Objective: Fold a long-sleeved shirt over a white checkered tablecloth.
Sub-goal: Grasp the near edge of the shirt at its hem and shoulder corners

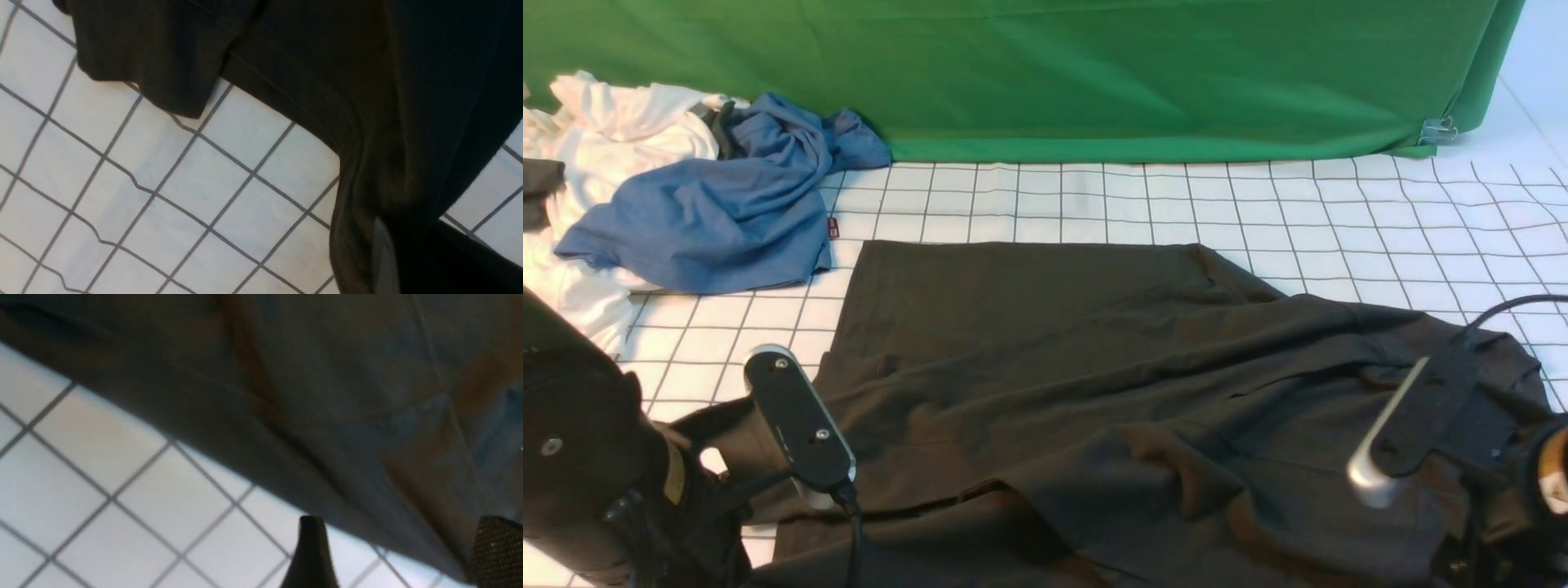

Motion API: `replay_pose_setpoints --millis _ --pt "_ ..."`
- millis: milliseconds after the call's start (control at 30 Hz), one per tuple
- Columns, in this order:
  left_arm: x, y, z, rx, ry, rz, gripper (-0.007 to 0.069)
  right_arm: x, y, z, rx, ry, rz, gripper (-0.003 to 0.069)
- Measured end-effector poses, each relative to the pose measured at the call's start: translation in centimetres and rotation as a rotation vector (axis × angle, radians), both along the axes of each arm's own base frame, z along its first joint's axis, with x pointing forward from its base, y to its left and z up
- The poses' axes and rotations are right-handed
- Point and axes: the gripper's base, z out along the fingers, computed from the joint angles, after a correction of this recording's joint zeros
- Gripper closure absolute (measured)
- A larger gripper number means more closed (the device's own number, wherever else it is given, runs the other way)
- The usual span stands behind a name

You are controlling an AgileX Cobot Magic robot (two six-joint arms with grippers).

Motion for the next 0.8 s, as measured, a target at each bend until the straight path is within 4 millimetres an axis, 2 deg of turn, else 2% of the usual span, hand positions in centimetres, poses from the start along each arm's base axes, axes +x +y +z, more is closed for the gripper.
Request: replay_pose_setpoints --millis 333,433,500,667,800 --pt "0.0 0.0 0.0 -0.004 -0.001 0.001 0.0653 2.7 1.9 -5.2 -0.036 0.101 0.027 0.0135" --pt "0.0 0.0 0.0 -0.004 -0.001 0.001 0.0653 2.8 2.0 -5.8 -0.046 0.120 0.027 0.0145" --pt "0.0 0.0 0.0 -0.005 0.000 0.002 0.0653 2.8 2.0 -5.9 -0.049 0.123 0.028 0.0178" --pt "0.0 0.0 0.0 -0.007 0.001 0.002 0.0653 2.8 2.0 -5.9 -0.050 0.124 0.030 0.0335" --pt "0.0 0.0 0.0 -0.006 0.003 0.002 0.0653 2.7 1.9 -6.0 -0.065 0.142 0.024 0.0554"
